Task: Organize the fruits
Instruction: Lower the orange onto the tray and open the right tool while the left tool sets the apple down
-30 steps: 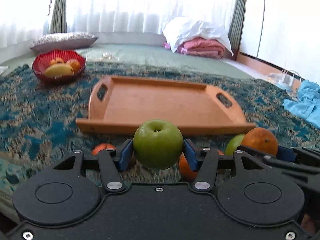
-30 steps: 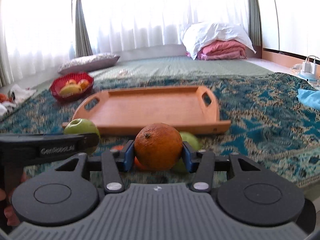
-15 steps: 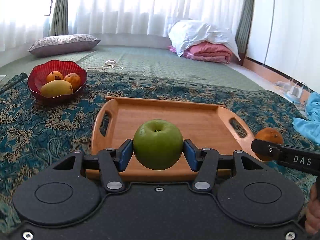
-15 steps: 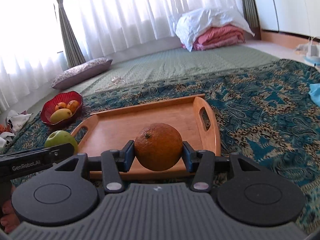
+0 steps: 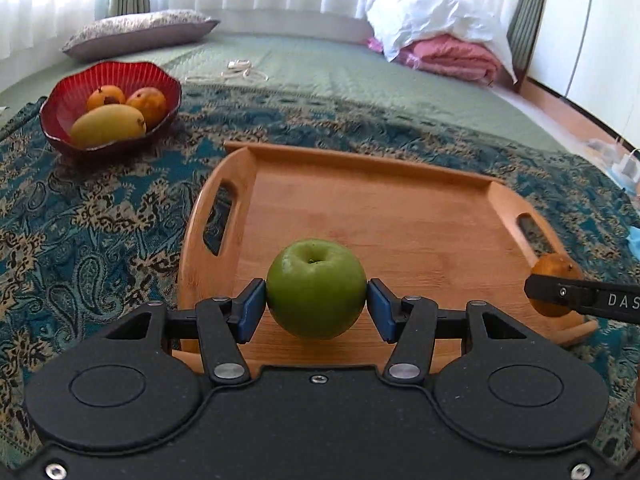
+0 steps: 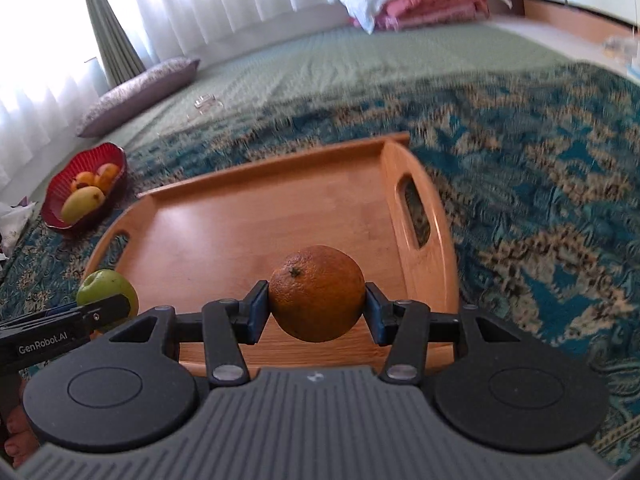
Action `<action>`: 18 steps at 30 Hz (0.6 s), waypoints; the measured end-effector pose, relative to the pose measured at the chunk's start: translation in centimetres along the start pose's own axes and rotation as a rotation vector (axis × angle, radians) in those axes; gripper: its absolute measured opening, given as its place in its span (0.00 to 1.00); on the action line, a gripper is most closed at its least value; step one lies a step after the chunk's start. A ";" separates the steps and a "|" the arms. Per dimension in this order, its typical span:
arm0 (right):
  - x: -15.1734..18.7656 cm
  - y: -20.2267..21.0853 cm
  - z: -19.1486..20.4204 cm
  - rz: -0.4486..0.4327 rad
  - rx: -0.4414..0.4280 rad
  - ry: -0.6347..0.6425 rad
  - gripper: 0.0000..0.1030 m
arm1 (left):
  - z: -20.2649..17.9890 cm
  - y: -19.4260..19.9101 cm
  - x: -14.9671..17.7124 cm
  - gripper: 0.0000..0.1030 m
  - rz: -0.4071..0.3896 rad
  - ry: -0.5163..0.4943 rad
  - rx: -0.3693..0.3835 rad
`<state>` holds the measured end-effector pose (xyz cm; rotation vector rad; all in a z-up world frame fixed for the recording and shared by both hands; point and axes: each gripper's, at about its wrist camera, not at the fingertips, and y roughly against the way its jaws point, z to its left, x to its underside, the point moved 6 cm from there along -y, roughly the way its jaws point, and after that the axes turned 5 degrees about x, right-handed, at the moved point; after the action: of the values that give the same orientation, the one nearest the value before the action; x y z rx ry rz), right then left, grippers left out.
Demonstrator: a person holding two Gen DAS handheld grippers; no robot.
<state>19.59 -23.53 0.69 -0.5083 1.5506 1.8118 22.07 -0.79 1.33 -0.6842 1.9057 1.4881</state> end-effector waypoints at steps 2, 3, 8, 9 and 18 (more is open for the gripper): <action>0.2 -0.6 -0.1 0.015 0.013 0.004 0.52 | 0.0 -0.5 0.0 0.51 0.008 -0.008 -0.006; 0.3 -0.8 -0.1 0.018 0.022 0.012 0.52 | 0.0 -0.7 0.0 0.51 0.009 -0.015 -0.009; 0.6 -1.6 -0.3 0.035 0.037 0.019 0.52 | -0.2 -1.3 -0.3 0.51 0.003 -0.032 -0.011; 0.6 -1.8 -0.4 0.038 0.041 0.018 0.52 | -0.2 -1.4 -0.3 0.51 0.001 -0.033 -0.012; 0.6 -1.9 -0.4 0.035 0.041 0.022 0.52 | -0.5 -1.1 0.1 0.51 -0.021 -0.069 -0.016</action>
<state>20.49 -23.66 -1.12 -0.4856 1.6172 1.8025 22.74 -1.55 0.62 -0.6493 1.8313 1.4963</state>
